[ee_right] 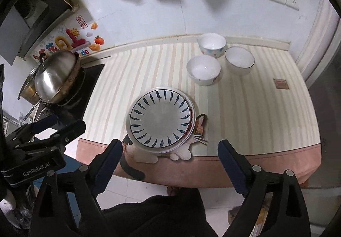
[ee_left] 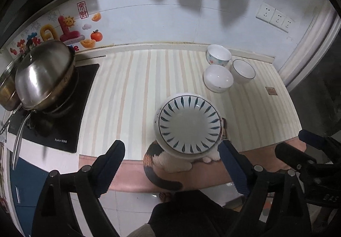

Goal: Organize plates and bowls
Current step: 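Lift the right gripper away from the plate stack, then grasp the rim of a white bowl with the right gripper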

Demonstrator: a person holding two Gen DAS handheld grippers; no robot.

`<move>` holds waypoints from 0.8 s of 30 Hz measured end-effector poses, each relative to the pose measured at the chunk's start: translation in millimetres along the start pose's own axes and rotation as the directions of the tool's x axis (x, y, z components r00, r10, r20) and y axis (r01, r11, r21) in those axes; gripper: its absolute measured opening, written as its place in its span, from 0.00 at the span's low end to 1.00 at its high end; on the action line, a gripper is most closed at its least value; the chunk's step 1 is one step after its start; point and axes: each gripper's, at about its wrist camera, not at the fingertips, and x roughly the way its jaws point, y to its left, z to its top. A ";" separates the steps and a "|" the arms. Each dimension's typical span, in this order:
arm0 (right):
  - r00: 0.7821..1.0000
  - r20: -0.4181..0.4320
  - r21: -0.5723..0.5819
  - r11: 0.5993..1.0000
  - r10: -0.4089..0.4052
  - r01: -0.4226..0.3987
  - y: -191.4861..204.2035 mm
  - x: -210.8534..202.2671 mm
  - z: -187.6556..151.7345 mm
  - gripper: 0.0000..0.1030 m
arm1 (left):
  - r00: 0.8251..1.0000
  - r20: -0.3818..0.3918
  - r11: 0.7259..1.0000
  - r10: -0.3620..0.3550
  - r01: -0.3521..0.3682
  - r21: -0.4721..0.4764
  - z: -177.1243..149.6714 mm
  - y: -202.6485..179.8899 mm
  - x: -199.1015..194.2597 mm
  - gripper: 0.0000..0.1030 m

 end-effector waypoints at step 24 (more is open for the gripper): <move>0.987 0.046 0.143 0.977 0.156 -0.161 -82.6 44.5 54.9 0.92 | 0.996 0.040 0.996 0.083 -0.082 -0.017 88.3 -28.0 83.4 0.88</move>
